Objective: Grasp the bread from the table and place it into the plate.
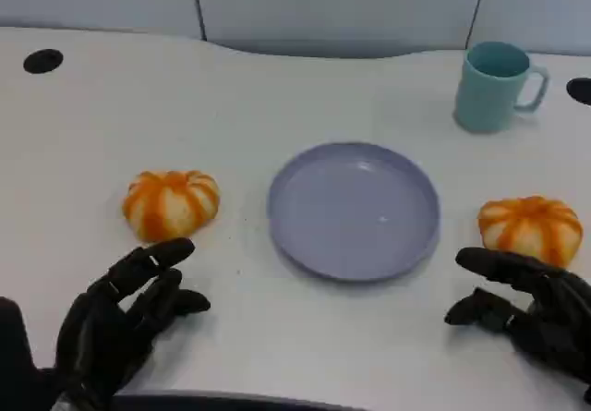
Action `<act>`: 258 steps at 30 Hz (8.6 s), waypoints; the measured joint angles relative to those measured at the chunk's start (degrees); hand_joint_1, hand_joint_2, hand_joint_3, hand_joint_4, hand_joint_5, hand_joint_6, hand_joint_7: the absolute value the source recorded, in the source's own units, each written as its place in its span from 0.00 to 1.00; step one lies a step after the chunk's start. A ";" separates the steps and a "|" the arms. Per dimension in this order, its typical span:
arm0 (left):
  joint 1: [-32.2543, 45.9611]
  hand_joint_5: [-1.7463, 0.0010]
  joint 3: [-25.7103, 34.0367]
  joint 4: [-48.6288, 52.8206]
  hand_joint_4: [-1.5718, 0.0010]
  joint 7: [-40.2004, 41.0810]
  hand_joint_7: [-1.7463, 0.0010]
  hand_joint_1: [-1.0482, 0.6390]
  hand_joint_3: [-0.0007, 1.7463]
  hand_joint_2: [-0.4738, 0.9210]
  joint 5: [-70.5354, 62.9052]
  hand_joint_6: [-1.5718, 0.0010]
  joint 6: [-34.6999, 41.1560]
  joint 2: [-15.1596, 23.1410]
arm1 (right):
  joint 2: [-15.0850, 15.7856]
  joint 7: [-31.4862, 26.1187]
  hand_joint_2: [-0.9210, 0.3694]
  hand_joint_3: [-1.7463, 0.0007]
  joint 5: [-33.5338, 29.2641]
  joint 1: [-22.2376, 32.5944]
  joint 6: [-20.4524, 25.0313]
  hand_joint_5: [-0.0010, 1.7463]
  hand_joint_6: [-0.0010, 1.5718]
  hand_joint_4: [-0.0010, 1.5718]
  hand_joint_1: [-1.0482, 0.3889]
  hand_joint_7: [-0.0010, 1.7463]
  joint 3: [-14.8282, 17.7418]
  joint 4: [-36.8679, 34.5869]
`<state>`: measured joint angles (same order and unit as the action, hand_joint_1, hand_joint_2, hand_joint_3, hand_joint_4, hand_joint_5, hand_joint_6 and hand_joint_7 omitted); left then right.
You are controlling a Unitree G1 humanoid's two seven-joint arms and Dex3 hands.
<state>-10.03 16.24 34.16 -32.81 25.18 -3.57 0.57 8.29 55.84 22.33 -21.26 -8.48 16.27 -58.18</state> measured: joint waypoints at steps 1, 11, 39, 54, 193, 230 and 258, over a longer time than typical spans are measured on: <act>0.00 0.13 0.01 -0.04 0.76 0.15 0.58 0.43 0.09 1.00 0.01 0.61 0.10 -0.02 | 0.00 0.01 0.00 0.95 0.00 0.00 0.00 0.63 0.61 0.36 0.44 0.01 0.00 0.00; 0.03 0.13 0.00 -0.40 0.76 0.41 0.57 0.43 0.10 1.00 0.02 0.62 0.71 -0.11 | 0.00 0.02 0.00 0.96 -0.19 -0.07 -0.23 0.63 0.61 0.36 0.43 0.01 -0.04 -0.14; -0.19 0.23 -0.48 -0.11 0.77 -2.95 0.64 0.42 0.09 1.00 -0.40 0.65 -2.42 0.50 | -0.02 -0.01 0.00 0.96 -0.23 -0.15 0.15 0.64 0.61 0.36 0.43 0.01 0.01 -0.07; -6.74 0.49 -3.87 3.76 0.79 -6.75 0.93 0.37 0.04 1.00 -7.00 0.66 -13.94 6.87 | -0.03 -0.68 0.00 0.95 -0.29 0.48 1.20 0.63 0.61 0.35 0.44 0.01 -0.44 1.60; -45.15 0.64 -48.01 42.90 0.54 35.09 0.95 0.43 0.02 0.98 -66.94 0.30 1.60 8.61 | -1.13 -1.72 0.00 0.95 1.18 4.25 2.94 0.65 0.61 0.36 0.45 0.01 -0.50 7.76; -43.51 0.15 -46.35 42.63 0.60 43.57 0.32 0.45 0.16 1.00 -65.13 0.65 -8.14 11.53 | -1.14 -1.82 0.00 0.95 1.08 4.52 2.38 0.63 0.61 0.36 0.44 0.01 -0.74 8.03; -48.06 0.00 -44.93 40.06 0.46 47.37 0.00 0.51 0.52 0.86 -65.12 0.59 -19.89 12.08 | -1.54 -1.90 0.00 0.95 1.17 4.53 3.23 0.63 0.61 0.36 0.44 0.01 -0.68 8.59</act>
<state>-58.09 -28.69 74.22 14.57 -39.94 -23.46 12.64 6.75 53.93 23.51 -16.73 -5.25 15.59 -49.60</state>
